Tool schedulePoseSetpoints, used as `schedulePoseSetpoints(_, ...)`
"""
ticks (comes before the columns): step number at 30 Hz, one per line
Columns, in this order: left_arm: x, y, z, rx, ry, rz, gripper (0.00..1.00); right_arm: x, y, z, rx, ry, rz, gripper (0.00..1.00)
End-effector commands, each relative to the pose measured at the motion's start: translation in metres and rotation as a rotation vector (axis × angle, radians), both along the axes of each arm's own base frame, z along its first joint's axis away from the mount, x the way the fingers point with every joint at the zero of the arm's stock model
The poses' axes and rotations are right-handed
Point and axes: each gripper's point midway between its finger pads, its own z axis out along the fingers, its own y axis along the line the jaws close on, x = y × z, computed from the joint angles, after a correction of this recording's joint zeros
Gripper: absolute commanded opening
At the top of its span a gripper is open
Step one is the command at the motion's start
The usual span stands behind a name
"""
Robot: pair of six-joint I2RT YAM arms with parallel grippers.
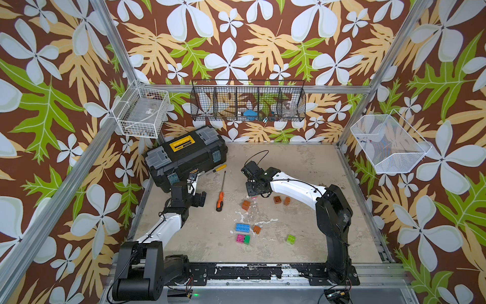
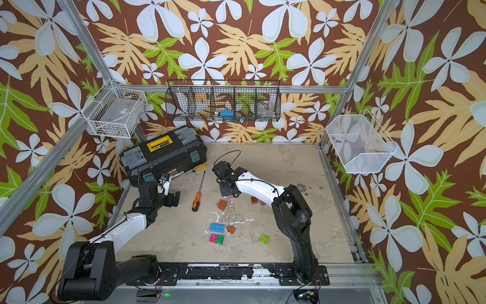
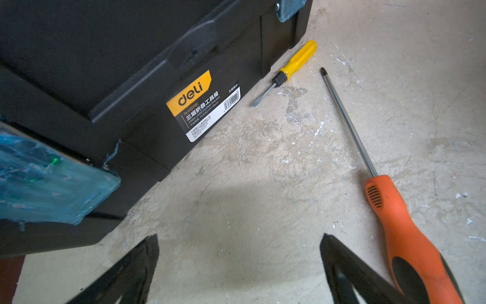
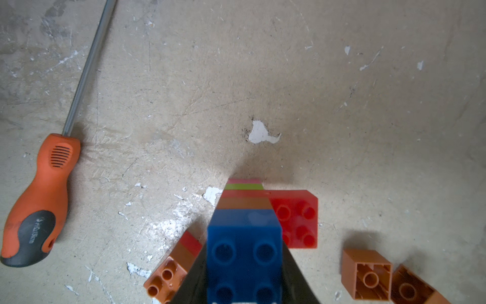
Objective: Assemble the letter h with lego
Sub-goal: Assemble the lego brick with the lego brick, then pick up the lego brick from the center of the board.
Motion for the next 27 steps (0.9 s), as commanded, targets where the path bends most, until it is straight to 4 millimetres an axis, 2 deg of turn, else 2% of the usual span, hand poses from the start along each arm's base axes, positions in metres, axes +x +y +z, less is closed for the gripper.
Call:
schedulePoseSetpoints(1, 0.0, -0.001, 0.001, -0.006, -0.004, -0.004, 1.0, -0.037, -0.027, -0.05, -0.104, 0.2, 0.034, 0.18)
schedulePoseSetpoints(4, 0.0, 0.0, 0.001, -0.005, -0.003, -0.002, 1.0, -0.042, -0.025, -0.054, -0.085, 0.22, 0.051, 0.18)
schedulePoseSetpoints(11, 0.0, 0.0, 0.001, -0.007, 0.0, -0.002, 1.0, -0.034, -0.018, -0.039, -0.079, 0.202, 0.071, 0.18)
schedulePoseSetpoints(13, 0.0, -0.001, 0.001, -0.007, -0.003, -0.002, 1.0, -0.03, -0.012, -0.029, -0.058, 0.188, 0.078, 0.18)
schedulePoseSetpoints(19, 0.0, 0.003, 0.002, -0.003, -0.007, 0.016, 1.0, -0.021, 0.014, 0.022, 0.045, 0.096, 0.101, 0.17)
schedulePoseSetpoints(27, 0.0, 0.005, 0.003, -0.001, -0.014, 0.03, 1.0, -0.043, 0.046, 0.066, 0.066, -0.009, 0.235, 0.17)
